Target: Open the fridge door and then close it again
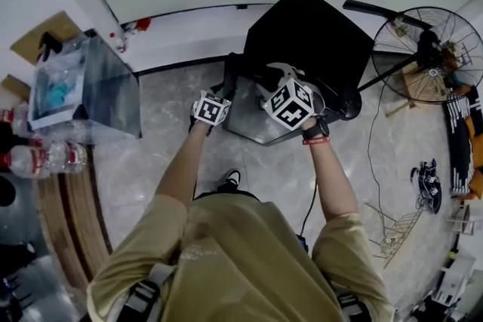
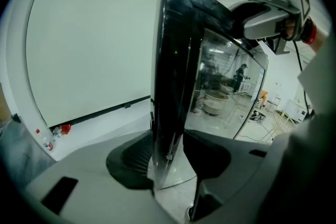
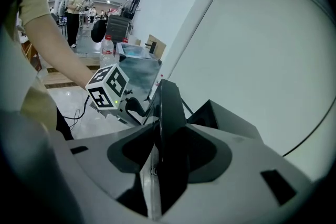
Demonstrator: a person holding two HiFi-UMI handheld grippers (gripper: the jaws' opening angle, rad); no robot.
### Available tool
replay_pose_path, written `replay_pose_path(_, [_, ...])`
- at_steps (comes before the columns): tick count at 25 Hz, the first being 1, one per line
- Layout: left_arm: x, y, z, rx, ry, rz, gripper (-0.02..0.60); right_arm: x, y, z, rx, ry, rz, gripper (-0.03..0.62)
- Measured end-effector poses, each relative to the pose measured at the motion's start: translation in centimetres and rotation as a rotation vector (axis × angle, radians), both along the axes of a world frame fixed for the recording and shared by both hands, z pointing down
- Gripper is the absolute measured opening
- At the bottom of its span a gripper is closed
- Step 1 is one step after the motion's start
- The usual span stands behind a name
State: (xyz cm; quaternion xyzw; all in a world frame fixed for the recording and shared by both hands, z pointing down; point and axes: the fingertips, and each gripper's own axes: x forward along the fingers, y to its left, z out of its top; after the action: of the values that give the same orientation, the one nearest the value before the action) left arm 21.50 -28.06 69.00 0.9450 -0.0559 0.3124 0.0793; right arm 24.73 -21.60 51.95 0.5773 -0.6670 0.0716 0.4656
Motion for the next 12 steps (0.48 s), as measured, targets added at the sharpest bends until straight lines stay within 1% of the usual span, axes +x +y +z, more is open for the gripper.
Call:
replay_pose_path(4, [-1.1,0.1,0.5,0.025,-0.005,-0.05,0.19,-0.8,0.4,0.1,0.005,0.006,-0.035,0.202])
replay_pose_path(7, [-2.1,0.9,0.3,0.015,-0.009,-0.073,0.19,-1.5,0.9,-0.1,0.002,0.002,-0.057,0.202])
replay_pose_path(9, [-3.2,1.7,0.1,0.008,-0.016,-0.086,0.19,-2.3,1.4,-0.2,-0.002,0.001,-0.076,0.202])
replay_pose_path(12, [-4.9,2.4,0.0,0.024,-0.019,-0.105,0.183,-3.6,2.0,-0.1,-0.012,0.007,-0.103,0.202])
